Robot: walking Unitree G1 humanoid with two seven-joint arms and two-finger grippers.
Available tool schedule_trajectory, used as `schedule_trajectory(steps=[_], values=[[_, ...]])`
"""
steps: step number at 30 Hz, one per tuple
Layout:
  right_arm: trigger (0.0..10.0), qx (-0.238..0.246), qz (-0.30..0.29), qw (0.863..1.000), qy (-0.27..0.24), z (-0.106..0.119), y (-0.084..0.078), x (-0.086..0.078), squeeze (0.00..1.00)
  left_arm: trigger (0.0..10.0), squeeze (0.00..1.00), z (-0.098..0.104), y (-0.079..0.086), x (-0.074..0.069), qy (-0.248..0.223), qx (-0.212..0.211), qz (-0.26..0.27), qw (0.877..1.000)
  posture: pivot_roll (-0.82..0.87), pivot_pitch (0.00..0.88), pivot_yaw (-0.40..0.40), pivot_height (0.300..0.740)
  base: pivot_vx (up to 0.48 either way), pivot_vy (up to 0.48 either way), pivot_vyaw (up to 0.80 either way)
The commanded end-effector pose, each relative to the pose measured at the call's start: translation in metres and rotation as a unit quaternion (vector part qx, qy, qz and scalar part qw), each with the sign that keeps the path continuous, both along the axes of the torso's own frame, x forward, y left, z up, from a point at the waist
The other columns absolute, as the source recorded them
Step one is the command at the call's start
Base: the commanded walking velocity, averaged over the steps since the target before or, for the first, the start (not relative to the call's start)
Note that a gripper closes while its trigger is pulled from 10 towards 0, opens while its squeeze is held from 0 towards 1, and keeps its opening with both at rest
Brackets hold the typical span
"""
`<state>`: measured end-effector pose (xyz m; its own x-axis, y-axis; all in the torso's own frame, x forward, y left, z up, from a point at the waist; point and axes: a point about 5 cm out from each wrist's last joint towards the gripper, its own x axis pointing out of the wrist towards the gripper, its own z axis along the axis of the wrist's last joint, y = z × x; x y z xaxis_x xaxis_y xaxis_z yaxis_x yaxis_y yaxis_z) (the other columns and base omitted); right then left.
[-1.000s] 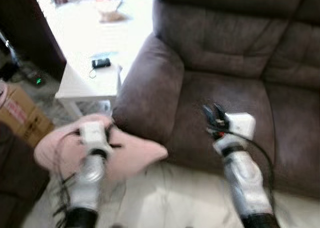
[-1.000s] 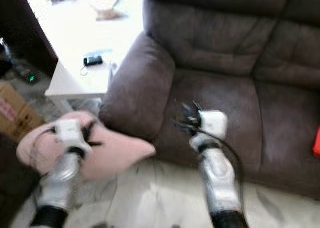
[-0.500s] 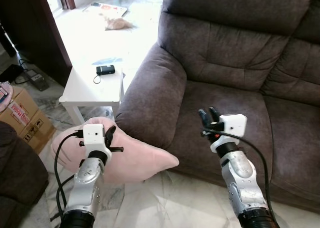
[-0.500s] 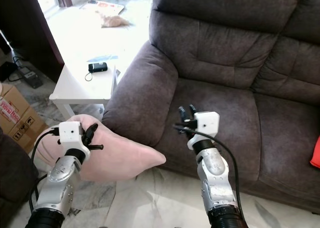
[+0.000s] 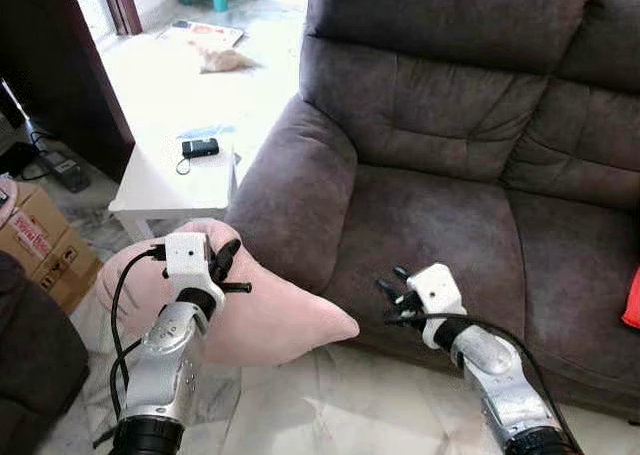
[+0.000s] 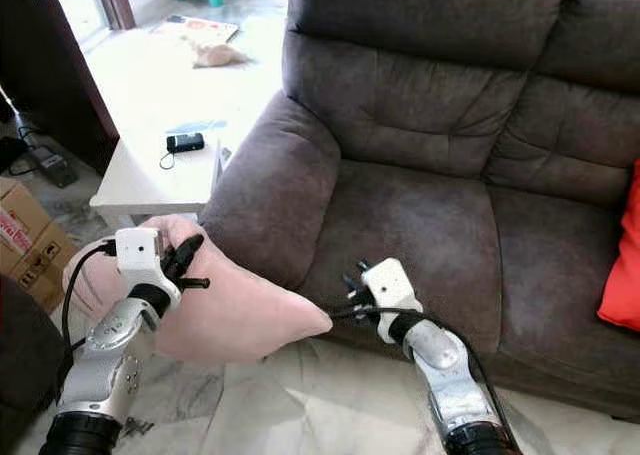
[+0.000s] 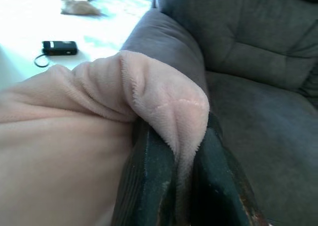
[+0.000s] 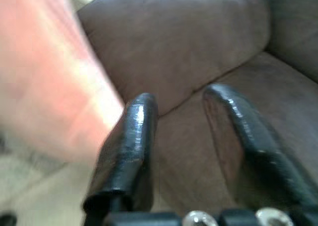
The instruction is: Move the pillow to the sofa from floor
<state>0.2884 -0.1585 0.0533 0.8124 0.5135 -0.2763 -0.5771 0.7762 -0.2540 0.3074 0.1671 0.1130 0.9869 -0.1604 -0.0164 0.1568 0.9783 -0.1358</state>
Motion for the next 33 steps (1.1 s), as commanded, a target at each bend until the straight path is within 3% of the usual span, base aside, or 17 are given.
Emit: schedule_trajectory(steps=[1, 7, 10, 18, 24, 25, 26, 33], values=[[10.0, -0.010, 0.014, 1.000, 0.015, -0.007, 0.000, -0.004, 1.00, 10.0, 0.00, 0.034, -0.008, 0.005, -0.069, -0.002, -0.028, 0.997, 0.00, 0.092, -0.052, 0.740, 0.000, 0.000, 0.00], [10.0, -0.038, 0.046, 0.998, 0.034, -0.015, -0.002, -0.010, 1.00, 10.0, 0.00, 0.044, -0.009, 0.007, -0.075, -0.006, -0.038, 0.996, 0.00, 0.094, -0.052, 0.740, 0.000, 0.000, 0.00], [10.0, -0.091, 0.067, 0.992, 0.047, -0.025, -0.007, -0.015, 1.00, 10.0, 0.00, 0.050, -0.012, 0.008, -0.079, -0.006, -0.054, 0.995, 0.00, 0.095, -0.054, 0.740, 0.000, 0.000, 0.00], [10.0, -0.109, 0.062, 0.991, 0.048, -0.029, -0.010, -0.014, 1.00, 10.0, 0.00, 0.056, -0.013, 0.008, -0.082, -0.006, -0.067, 0.994, 0.01, 0.092, -0.054, 0.740, 0.000, 0.000, 0.00], [10.0, -0.148, 0.059, 0.986, 0.058, -0.037, -0.013, -0.015, 1.00, 10.0, 0.00, 0.059, -0.018, 0.007, -0.082, -0.006, -0.085, 0.993, 0.01, 0.092, -0.054, 0.740, 0.000, 0.000, 0.00], [10.0, -0.162, 0.060, 0.983, 0.062, -0.040, -0.014, -0.016, 0.76, 10.0, 0.00, 0.060, -0.018, 0.007, -0.084, -0.005, -0.089, 0.993, 0.01, 0.092, -0.055, 0.740, 0.000, 0.000, 0.00], [10.0, -0.166, 0.060, 0.982, 0.067, -0.042, -0.015, -0.017, 0.00, 10.0, 0.00, 0.061, -0.019, 0.007, -0.085, -0.005, -0.090, 0.992, 0.01, 0.092, -0.055, 0.740, 0.000, 0.000, 0.00], [10.0, -0.180, 0.057, 0.977, 0.097, -0.054, -0.015, -0.022, 0.00, 10.0, 0.00, 0.063, -0.023, 0.004, -0.088, -0.009, -0.110, 0.990, 0.01, 0.090, -0.055, 0.740, 0.000, 0.000, 0.00]])
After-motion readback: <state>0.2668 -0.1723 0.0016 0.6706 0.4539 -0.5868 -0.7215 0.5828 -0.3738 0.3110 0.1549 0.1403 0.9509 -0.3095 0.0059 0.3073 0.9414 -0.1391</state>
